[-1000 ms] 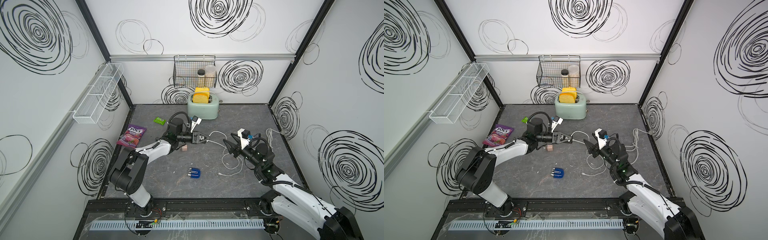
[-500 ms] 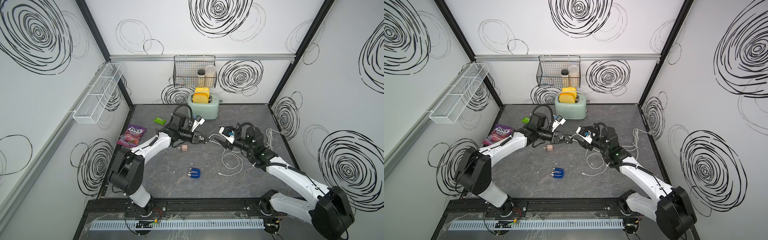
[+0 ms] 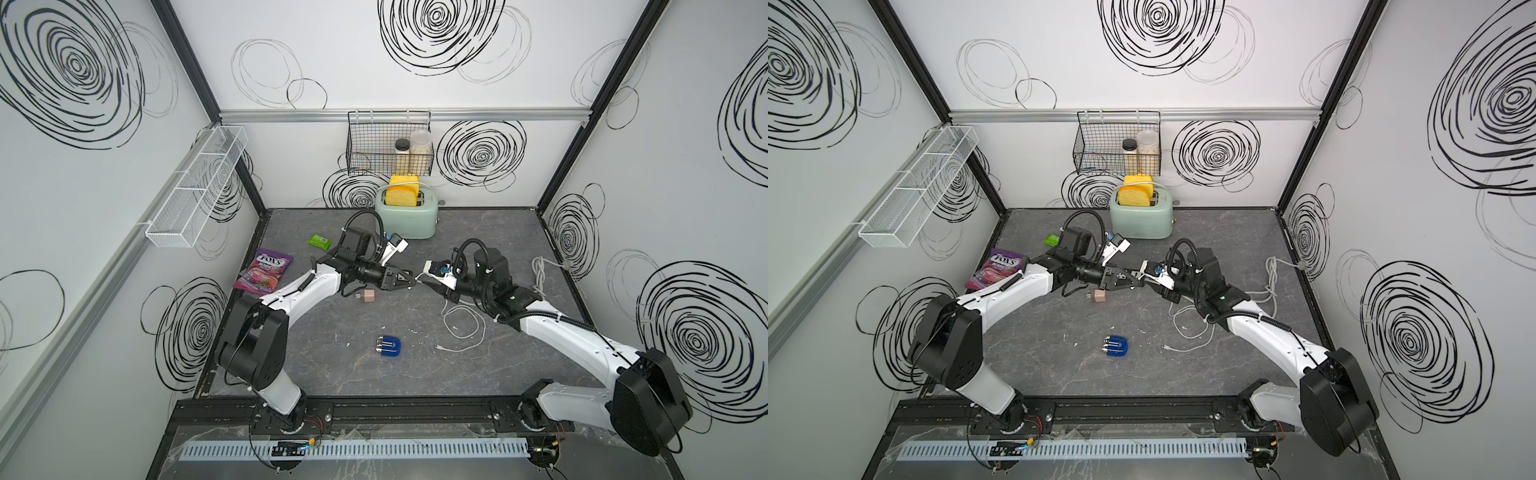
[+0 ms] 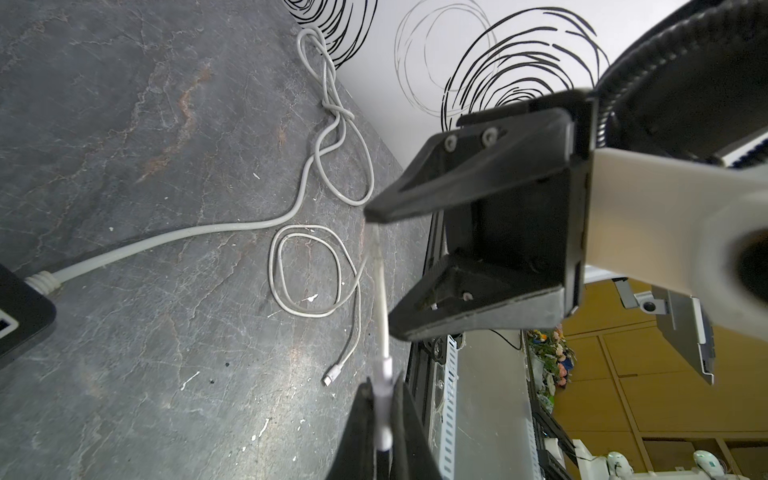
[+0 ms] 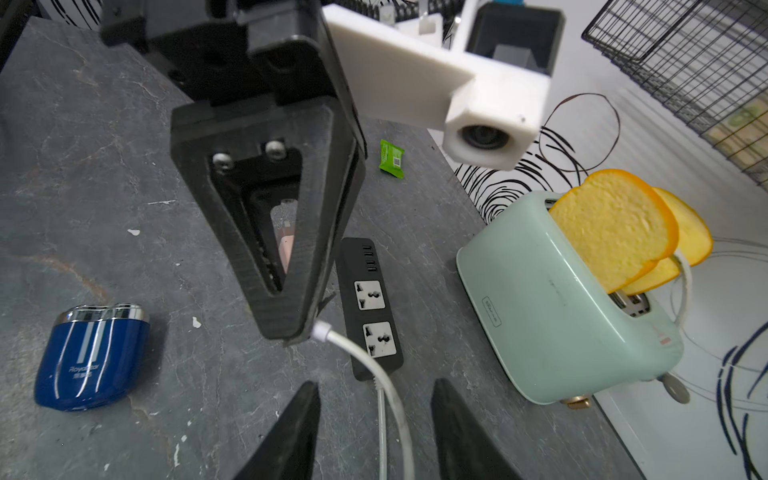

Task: Charge the electric shaver
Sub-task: Pick up the charging cable from the center of the board.

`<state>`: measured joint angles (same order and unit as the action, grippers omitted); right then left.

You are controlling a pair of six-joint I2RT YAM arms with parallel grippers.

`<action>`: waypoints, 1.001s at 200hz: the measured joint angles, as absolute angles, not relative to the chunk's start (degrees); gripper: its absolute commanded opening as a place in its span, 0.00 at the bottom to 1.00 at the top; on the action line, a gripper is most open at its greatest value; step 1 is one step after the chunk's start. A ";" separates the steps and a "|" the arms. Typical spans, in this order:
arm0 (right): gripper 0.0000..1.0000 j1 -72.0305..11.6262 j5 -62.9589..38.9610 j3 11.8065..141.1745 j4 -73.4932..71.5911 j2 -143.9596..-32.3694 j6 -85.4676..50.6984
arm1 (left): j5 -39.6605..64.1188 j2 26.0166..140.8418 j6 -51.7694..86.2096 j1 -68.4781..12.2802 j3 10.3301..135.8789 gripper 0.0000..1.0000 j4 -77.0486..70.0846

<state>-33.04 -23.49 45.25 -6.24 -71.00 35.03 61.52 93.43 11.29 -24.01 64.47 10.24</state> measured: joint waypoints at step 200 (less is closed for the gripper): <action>0.00 -35.46 -15.81 45.43 -5.30 -71.61 34.85 | 61.71 93.43 11.40 -25.63 64.55 0.56 9.72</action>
<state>-35.46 -15.81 45.43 -5.30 -71.61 34.85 61.71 93.43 11.40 -25.63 64.55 9.72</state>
